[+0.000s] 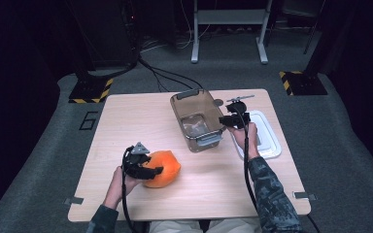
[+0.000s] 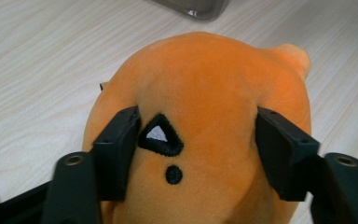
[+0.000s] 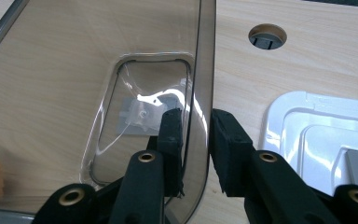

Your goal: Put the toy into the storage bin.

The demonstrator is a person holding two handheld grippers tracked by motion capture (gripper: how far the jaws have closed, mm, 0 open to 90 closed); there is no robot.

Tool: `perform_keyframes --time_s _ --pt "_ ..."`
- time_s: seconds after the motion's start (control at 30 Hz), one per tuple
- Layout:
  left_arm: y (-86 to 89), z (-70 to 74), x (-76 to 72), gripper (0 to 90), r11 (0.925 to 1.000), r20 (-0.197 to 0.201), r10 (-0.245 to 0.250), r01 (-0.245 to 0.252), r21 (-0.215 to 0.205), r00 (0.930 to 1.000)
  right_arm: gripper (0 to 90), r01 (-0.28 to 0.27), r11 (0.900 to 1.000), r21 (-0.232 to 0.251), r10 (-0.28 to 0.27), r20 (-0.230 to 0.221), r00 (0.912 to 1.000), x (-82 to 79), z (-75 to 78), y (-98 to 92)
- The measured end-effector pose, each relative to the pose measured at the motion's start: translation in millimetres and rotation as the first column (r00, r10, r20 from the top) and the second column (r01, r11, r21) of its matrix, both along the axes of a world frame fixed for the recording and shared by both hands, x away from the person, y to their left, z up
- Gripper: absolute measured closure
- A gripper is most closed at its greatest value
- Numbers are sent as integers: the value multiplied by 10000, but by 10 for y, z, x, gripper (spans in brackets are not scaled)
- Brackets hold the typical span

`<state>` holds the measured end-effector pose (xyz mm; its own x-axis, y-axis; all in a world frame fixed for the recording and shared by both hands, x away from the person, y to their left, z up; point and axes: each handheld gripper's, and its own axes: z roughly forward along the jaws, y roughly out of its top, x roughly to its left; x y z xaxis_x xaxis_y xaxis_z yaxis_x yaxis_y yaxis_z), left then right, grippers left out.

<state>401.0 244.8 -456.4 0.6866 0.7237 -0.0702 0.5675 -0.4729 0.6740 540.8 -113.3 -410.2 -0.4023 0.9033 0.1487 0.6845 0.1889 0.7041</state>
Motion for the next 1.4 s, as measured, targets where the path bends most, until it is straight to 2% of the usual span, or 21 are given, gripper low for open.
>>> perform_keyframes --time_s 0.2,0.43,0.7,0.8,1.07,1.4 --pt "26 -22 -17 579 9999 224 33 -31 -124 9997 746 29 10000 21 -29 -2 10000 -3 -1 -1" --pt "26 18 -59 654 9997 829 184 -171 -161 9964 756 82 9999 78 -82 58 9999 -10 -6 -2" --pt "5 69 -74 669 9986 1181 373 -325 -420 9923 759 156 9998 86 -157 115 9998 -12 -9 0" --pt "4 100 -65 669 9984 1311 456 -408 -387 9903 759 163 9998 86 -164 121 9998 -12 -8 0" --pt "9 273 -5 667 9975 1734 620 -551 -446 9829 760 173 9998 84 -174 113 9998 -12 -8 -1" --pt "19 502 134 663 9952 2231 941 -852 -490 9702 765 237 9997 32 -237 93 9997 -11 -2 1"
